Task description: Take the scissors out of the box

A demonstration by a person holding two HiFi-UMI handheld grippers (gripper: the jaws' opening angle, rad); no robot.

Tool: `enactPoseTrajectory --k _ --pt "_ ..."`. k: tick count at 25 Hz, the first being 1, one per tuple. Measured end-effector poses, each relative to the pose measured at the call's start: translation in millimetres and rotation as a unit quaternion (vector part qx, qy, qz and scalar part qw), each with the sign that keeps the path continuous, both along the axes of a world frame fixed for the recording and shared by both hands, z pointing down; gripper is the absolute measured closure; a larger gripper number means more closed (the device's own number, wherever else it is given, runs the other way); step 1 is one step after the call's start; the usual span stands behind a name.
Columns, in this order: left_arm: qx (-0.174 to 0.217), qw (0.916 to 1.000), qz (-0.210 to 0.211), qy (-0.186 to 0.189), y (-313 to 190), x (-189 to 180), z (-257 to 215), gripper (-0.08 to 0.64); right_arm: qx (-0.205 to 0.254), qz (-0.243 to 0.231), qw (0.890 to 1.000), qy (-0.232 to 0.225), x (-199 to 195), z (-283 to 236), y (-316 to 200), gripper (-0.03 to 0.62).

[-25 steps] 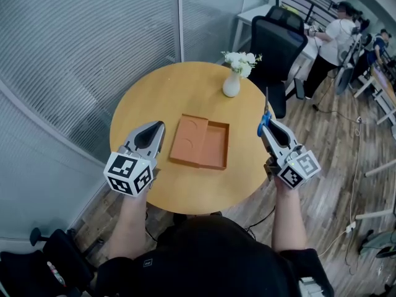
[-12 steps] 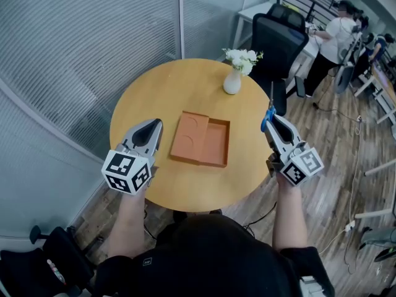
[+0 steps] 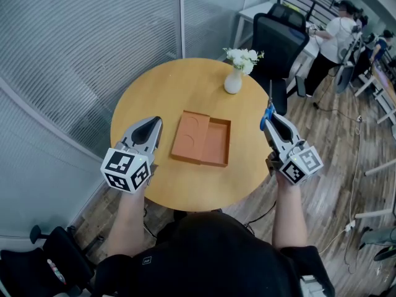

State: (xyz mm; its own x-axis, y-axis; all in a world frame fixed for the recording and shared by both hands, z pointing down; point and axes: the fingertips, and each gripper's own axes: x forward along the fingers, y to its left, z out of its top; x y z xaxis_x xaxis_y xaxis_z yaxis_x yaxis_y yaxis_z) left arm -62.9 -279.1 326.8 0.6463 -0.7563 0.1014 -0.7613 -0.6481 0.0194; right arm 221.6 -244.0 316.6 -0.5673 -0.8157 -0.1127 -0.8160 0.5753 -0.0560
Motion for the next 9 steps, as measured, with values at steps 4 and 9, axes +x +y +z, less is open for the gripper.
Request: enactPoseTrajectory --k 4,9 --pt "0.001 1.0000 -0.001 0.001 -0.4 -1.4 -0.4 0.545 0.000 0.000 1.000 0.000 -1.2 0.3 -0.7 0.494" --pt "0.002 1.0000 -0.001 0.001 -2.9 -0.5 -3.3 0.546 -0.001 0.000 1.000 0.001 -3.2 -1.2 -3.5 0.494"
